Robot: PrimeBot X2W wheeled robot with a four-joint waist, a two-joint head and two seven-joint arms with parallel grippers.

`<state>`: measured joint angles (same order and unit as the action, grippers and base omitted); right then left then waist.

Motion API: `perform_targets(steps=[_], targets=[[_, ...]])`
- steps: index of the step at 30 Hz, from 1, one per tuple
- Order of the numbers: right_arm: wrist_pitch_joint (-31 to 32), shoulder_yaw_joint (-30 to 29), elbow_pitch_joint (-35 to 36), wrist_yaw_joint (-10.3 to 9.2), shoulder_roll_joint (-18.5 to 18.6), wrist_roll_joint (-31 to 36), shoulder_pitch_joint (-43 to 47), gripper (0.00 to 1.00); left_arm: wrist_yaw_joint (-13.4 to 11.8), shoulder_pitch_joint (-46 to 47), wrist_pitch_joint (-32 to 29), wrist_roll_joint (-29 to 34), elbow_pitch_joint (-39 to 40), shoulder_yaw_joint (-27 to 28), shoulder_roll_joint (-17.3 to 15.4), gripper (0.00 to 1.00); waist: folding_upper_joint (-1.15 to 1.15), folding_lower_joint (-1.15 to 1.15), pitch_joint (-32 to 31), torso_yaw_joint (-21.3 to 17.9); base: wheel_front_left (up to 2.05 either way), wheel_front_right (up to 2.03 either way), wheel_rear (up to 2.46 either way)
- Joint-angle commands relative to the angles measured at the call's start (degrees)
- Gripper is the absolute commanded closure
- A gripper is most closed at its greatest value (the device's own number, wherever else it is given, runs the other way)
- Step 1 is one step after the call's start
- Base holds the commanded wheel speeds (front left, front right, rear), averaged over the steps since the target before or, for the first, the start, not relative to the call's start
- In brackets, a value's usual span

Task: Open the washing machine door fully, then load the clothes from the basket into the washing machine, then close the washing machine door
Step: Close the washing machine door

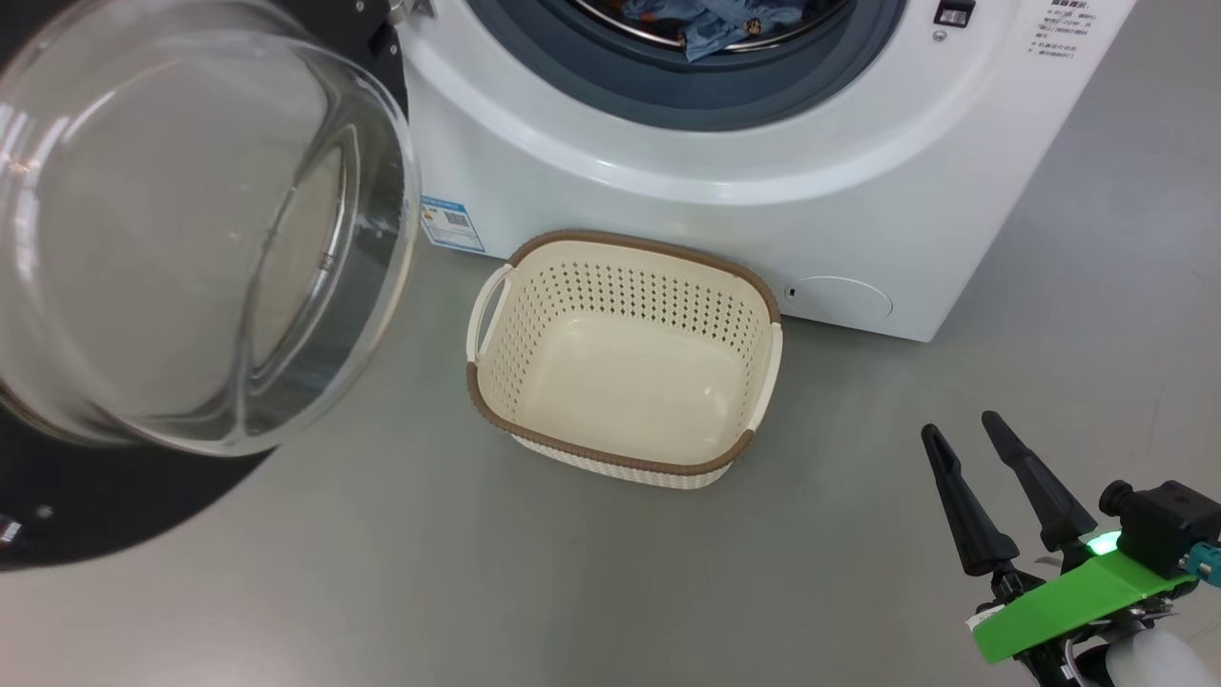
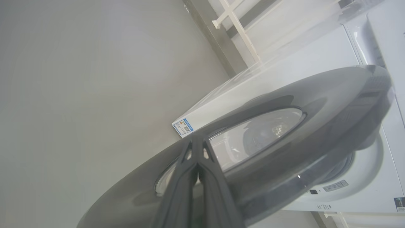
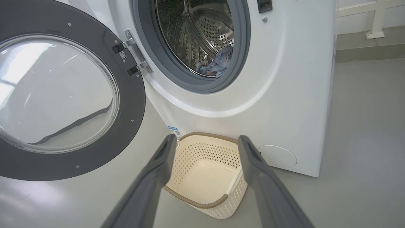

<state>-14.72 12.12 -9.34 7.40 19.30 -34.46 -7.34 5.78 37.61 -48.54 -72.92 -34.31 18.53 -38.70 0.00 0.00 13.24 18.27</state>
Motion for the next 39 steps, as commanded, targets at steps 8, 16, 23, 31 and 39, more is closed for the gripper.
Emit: perform_targets(steps=[8, 16, 23, 31, 39], targets=[[-0.3, -0.2, 1.0, 0.09, -0.5, 0.1, 1.7, 0.0, 1.4, -2.4, -5.4, -2.3, 7.5, -1.9, -1.3, 1.0, 0.0, 0.0, -2.5, 0.3, 0.0, 0.0, 0.0], [-0.3, -0.7, 0.9, 0.09, -1.1, 0.2, 3.3, 0.0, 1.7, -4.8, -10.8, -6.0, 15.1, -3.7, -0.9, 1.0, 0.0, 0.0, -4.6, -0.4, 0.0, 0.0, 0.0], [-0.3, -1.2, 0.8, 0.09, -1.4, 0.4, 4.3, 0.0, 1.7, -7.7, -13.5, -8.8, 24.9, -7.0, 0.7, 1.0, 0.0, 0.0, -6.0, -2.7, 0.0, 0.0, 0.0], [-0.3, -1.5, 0.9, 0.09, -2.1, 0.6, 4.9, 0.0, 1.7, -8.1, -14.7, -11.6, 31.6, -11.1, 3.1, 1.0, 0.0, 0.0, -7.3, -7.1, 0.0, 0.0, 0.0], [-0.3, -1.9, 1.1, 0.09, -2.9, 0.6, 4.2, 0.0, 1.7, -4.7, -12.5, -10.7, 34.3, -15.7, 6.0, 1.0, 0.0, 0.0, -6.2, -12.0, 0.0, 0.0, 0.0]])
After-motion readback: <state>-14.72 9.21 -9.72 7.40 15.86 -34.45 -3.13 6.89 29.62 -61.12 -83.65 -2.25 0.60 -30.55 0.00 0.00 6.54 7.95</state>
